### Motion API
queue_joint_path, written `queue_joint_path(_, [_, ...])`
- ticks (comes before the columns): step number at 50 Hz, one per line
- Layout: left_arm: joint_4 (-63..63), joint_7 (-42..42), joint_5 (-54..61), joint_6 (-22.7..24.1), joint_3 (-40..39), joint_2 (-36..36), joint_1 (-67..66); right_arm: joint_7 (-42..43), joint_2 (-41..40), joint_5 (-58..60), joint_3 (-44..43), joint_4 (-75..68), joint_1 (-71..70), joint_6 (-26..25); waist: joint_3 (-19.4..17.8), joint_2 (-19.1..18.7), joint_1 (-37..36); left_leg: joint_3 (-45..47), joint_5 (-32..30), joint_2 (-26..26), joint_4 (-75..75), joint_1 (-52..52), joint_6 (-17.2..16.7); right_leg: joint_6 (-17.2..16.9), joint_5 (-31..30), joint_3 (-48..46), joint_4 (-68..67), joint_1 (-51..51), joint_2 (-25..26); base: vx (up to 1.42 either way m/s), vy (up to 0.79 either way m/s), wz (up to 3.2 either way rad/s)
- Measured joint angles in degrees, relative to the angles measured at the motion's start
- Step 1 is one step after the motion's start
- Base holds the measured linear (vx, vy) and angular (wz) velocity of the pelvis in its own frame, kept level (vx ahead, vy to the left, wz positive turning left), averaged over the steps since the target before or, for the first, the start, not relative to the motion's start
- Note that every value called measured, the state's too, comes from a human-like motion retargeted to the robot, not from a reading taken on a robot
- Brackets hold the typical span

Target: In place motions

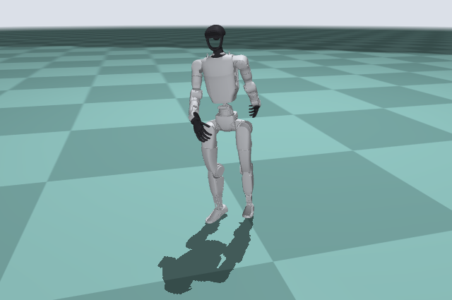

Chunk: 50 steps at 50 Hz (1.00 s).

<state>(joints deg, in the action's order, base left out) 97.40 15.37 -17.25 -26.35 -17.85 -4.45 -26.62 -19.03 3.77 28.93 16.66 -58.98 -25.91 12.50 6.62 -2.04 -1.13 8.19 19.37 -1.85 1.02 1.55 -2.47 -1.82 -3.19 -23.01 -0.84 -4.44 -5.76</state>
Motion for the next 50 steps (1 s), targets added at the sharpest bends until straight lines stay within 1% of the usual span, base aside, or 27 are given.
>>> queue_joint_path(2, [0.0, -1.6, 2.4, -0.6, -0.9, -0.2, 0.8, 0.8, 0.5, 0.2, 0.1, -0.2, 1.5, 1.1, 0.2, 0.3, -0.1, -0.3, 0.0, -0.1, 0.0, 0.0, 0.0, -0.1, 0.1, -0.3, 0.1, 0.3, -0.1, 0.01, -0.03, 0.11])
queue_joint_path(4, [0.0, -3.4, 6.5, -0.8, -1.2, 0.0, 3.2, 1.5, 0.9, 1.2, -0.1, -1.9, 4.0, 0.4, 0.5, 0.7, 0.0, -0.6, -0.1, -0.2, -0.1, -0.2, 0.0, -0.2, 0.3, -0.9, 0.1, 0.5, -0.2, 0.03, -0.06, 0.23])
queue_joint_path(7, [0.0, -4.4, 12.1, -0.5, -0.3, 0.4, 9.6, 2.7, 1.5, 3.7, -1.5, -7.4, 9.4, -2.1, 1.1, 1.3, 0.0, -1.1, -0.3, -0.3, -0.3, -0.8, 0.0, -0.5, 0.6, -1.7, 0.2, 1.0, -0.5, 0.04, -0.07, 0.26])
queue_joint_path(10, [0.0, -3.3, 14.1, 0.5, 1.6, 1.0, 19.4, 6.4, 1.9, 6.3, -5.8, -18.4, 14.7, -5.6, 1.4, 1.9, -0.4, -2.1, -0.6, -0.5, -0.5, -1.3, 0.2, -0.7, 0.8, -2.9, 0.6, 1.9, -0.6, 0.04, -0.08, 0.31])
queue_joint_path(12, [-0.2, -1.4, 13.4, 1.9, 3.6, 1.4, 26.4, 9.8, 2.8, 6.5, -9.7, -28.3, 17.4, -9.2, 1.7, 2.4, -0.5, -3.1, -0.9, -0.7, -0.8, -1.8, 0.2, -0.9, 1.0, -3.8, 0.9, 2.4, -0.8, 0.01, -0.09, 0.39])
queue_joint_path(14, [-2.1, 0.2, 12.5, 2.9, 6.0, 2.4, 32.5, 11.8, 4.2, 5.2, -13.7, -36.4, 20.1, -14.2, 2.0, 2.8, -0.5, -4.1, -1.1, -0.8, -1.0, -2.6, 0.3, -1.2, 1.2, -4.8, 1.1, 2.9, -1.0, 0.0, -0.09, 0.43])
queue_joint_path(17, [-7.0, 1.9, 10.7, 4.8, 10.7, 4.5, 40.8, 13.0, 6.9, -1.2, -18.4, -38.4, 29.1, -23.1, 2.3, 3.1, -0.4, -5.6, -1.6, -1.1, -1.4, -3.8, 0.5, -1.6, 1.6, -6.1, 1.3, 3.3, -1.1, 0.02, -0.03, 0.37])
queue_joint_path(18, [-8.6, 2.3, 10.0, 5.5, 12.3, 5.1, 43.0, 13.8, 7.5, -3.6, -20.0, -38.4, 32.0, -24.1, 2.5, 3.1, -0.2, -5.9, -1.7, -1.2, -1.5, -4.2, 0.6, -1.7, 1.7, -6.4, 1.4, 3.4, -1.2, 0.04, 0.0, 0.27])
queue_joint_path(19, [-10.5, 2.6, 9.3, 6.3, 13.7, 5.6, 45.1, 14.7, 8.0, -5.8, -21.5, -38.4, 34.6, -24.0, 2.5, 3.1, 0.0, -6.2, -1.8, -1.3, -1.6, -4.5, 0.6, -1.8, 1.8, -6.6, 1.4, 3.4, -1.3, 0.04, 0.02, 0.2])
queue_joint_path(21, [-14.5, 2.9, 8.2, 8.0, 15.9, 6.3, 48.4, 16.0, 8.9, -8.9, -24.3, -38.4, 38.9, -21.8, 2.4, 3.2, 0.4, -6.7, -2.0, -1.5, -1.8, -4.8, 0.7, -1.9, 1.9, -6.8, 1.5, 3.4, -1.4, 0.0, 0.0, 0.0])
queue_joint_path(23, [-19.1, 3.3, 8.0, 9.4, 17.1, 6.8, 50.5, 16.7, 9.7, -10.0, -26.5, -38.4, 42.0, -19.4, 1.7, 3.4, 0.8, -6.8, -2.1, -1.6, -1.9, -4.7, 0.7, -1.9, 1.9, -6.6, 1.5, 3.6, -1.5, 0.0, 0.0, 0.0])
queue_joint_path(25, [-23.4, 3.7, 8.2, 11.8, 17.3, 7.3, 51.2, 17.2, 10.5, -9.9, -27.7, -38.4, 43.7, -18.8, 1.0, 3.5, 1.0, -6.5, -2.1, -1.7, -1.8, -4.3, 0.7, -1.9, 1.8, -6.0, 1.4, 3.6, -1.5, 0.03, -0.05, -0.29])
queue_joint_path(28, [-26.4, 2.7, 9.9, 16.2, 16.4, 7.7, 50.1, 19.8, 11.7, -10.8, -27.1, -38.4, 43.6, -21.9, 0.7, 3.1, 0.8, -5.6, -1.8, -1.5, -1.7, -3.7, 0.8, -1.6, 1.4, -4.5, 1.3, 3.0, -1.2, 0.05, -0.04, -0.46])
queue_joint_path(30, [-26.4, 1.5, 11.1, 17.7, 15.8, 7.6, 48.3, 22.4, 11.9, -11.4, -26.8, -38.4, 41.9, -22.8, 0.6, 2.6, 0.9, -4.9, -1.5, -1.3, -1.6, -3.4, 0.9, -1.5, 1.2, -3.5, 1.2, 2.7, -1.0, 0.1, -0.08, -0.44])
queue_joint_path(33, [-23.4, 0.6, 11.2, 16.7, 15.6, 6.9, 44.1, 22.8, 10.8, -12.2, -26.0, -38.4, 36.5, -19.7, 0.3, 2.3, 1.2, -4.2, -1.2, -1.1, -1.4, -2.7, 1.0, -1.3, 1.0, -2.6, 1.0, 2.4, -0.6, 0.06, -0.09, -0.27])
queue_joint_path(35, [-19.6, 0.3, 10.5, 15.2, 15.7, 6.2, 40.4, 20.5, 9.5, -12.4, -25.0, -38.4, 32.0, -17.4, 0.3, 2.2, 1.6, -3.9, -1.1, -0.9, -1.1, -2.3, 1.0, -1.2, 0.9, -2.5, 0.9, 2.4, -0.4, 0.07, -0.15, -0.08])
queue_joint_path(38, [-10.3, -1.2, 8.9, 12.4, 14.0, 4.9, 35.0, 14.8, 7.0, -12.0, -22.3, -38.4, 24.1, -13.7, 0.9, 2.1, 2.4, -3.1, -0.8, -0.8, -0.6, -1.9, 0.9, -1.0, 0.9, -2.4, 0.8, 1.9, -0.3, 0.06, -0.11, -0.03])
queue_joint_path(41, [-1.3, -4.3, 8.7, 7.0, 9.7, 3.7, 29.2, 8.8, 4.1, -11.6, -18.3, -34.1, 17.6, -11.2, 1.5, 1.9, 3.1, -2.4, -0.5, -0.6, -0.2, -1.7, 0.8, -0.8, 0.7, -2.0, 0.5, 1.1, -0.2, 0.02, -0.05, -0.06])
queue_joint_path(43, [0.0, -6.5, 10.8, 2.6, 7.4, 3.4, 23.3, 5.2, 2.2, -11.1, -15.2, -29.8, 13.8, -9.7, 1.6, 1.7, 3.6, -1.9, -0.3, -0.5, 0.0, -1.6, 0.7, -0.7, 0.6, -1.5, 0.4, 0.6, -0.1, 0.0, 0.0, 0.0])
queue_joint_path(44, [0.0, -7.0, 12.0, 1.5, 6.6, 3.4, 20.3, 3.7, 1.4, -10.7, -13.7, -27.6, 12.1, -8.9, 1.6, 1.6, 3.8, -1.7, -0.2, -0.5, 0.0, -1.6, 0.7, -0.6, 0.6, -1.3, 0.4, 0.4, 0.0, 0.01, -0.01, -0.18])
queue_joint_path(45, [0.0, -7.1, 13.1, 0.7, 5.9, 3.5, 17.4, 2.2, 0.6, -10.2, -12.2, -25.3, 10.5, -8.0, 1.5, 1.5, 4.0, -1.5, 0.0, -0.4, 0.1, -1.5, 0.6, -0.5, 0.5, -1.1, 0.4, 0.2, 0.1, 0.0, 0.0, 0.0])
queue_joint_path(47, [0.0, -5.8, 12.4, 1.4, 4.2, 3.6, 12.8, -0.4, -0.4, -9.7, -9.8, -21.2, 7.7, -6.1, 1.3, 1.3, 4.2, -1.1, 0.2, -0.2, 0.1, -1.5, 0.5, -0.4, 0.5, -0.8, 0.2, -0.1, 0.2, 0.0, 0.0, 0.0])
queue_joint_path(50, [0.0, -2.9, 8.6, 2.2, 1.4, 3.3, 8.1, -3.9, -1.1, -9.8, -6.7, -15.3, 4.8, -3.7, 1.2, 1.2, 4.4, -0.8, 0.4, 0.0, 0.1, -1.7, 0.4, -0.4, 0.4, -0.7, -0.1, -0.6, 0.1, 0.0, 0.0, 0.0])
